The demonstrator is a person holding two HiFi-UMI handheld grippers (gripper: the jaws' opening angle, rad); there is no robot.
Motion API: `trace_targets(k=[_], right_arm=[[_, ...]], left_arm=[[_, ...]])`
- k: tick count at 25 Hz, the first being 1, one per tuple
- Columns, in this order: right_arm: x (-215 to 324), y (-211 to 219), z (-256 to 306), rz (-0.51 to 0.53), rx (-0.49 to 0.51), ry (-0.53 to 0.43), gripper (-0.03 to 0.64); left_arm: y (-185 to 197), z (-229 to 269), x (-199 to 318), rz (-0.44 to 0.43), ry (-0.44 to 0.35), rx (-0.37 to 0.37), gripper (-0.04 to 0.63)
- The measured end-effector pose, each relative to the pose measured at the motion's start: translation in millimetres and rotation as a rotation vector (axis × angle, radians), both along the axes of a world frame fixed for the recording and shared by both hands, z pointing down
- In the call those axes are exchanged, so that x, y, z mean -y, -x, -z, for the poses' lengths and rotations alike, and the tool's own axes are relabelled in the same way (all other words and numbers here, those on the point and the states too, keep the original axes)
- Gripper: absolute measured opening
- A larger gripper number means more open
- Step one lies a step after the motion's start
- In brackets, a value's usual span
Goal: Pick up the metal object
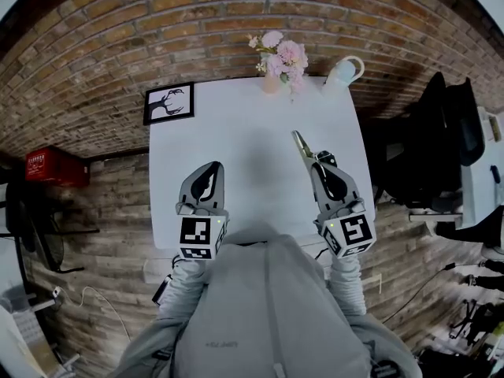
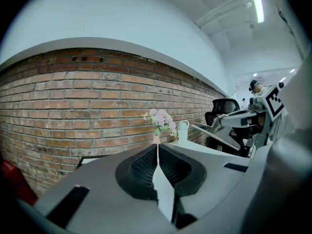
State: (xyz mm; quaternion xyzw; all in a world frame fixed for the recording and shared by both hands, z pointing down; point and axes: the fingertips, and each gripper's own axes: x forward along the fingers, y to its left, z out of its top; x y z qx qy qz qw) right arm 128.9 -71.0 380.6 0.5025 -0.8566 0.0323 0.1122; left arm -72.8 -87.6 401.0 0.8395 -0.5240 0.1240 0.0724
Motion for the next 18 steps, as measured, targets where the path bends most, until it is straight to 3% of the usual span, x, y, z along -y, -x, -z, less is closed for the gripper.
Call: trace_targets(k=[5,18], right_arm=[[-6.2,-7.6,7.3,-0.033,0.022,-0.017,0.028],[8.2,7.9,1.7,0.007,0.014,0.0,0.028]], left_arm=[[-2.0,-1.0,0.3,-0.008,0.004,-0.005,0.032],[10.2,-5.3,8.6,0.012,0.02,-0.011,0.032]])
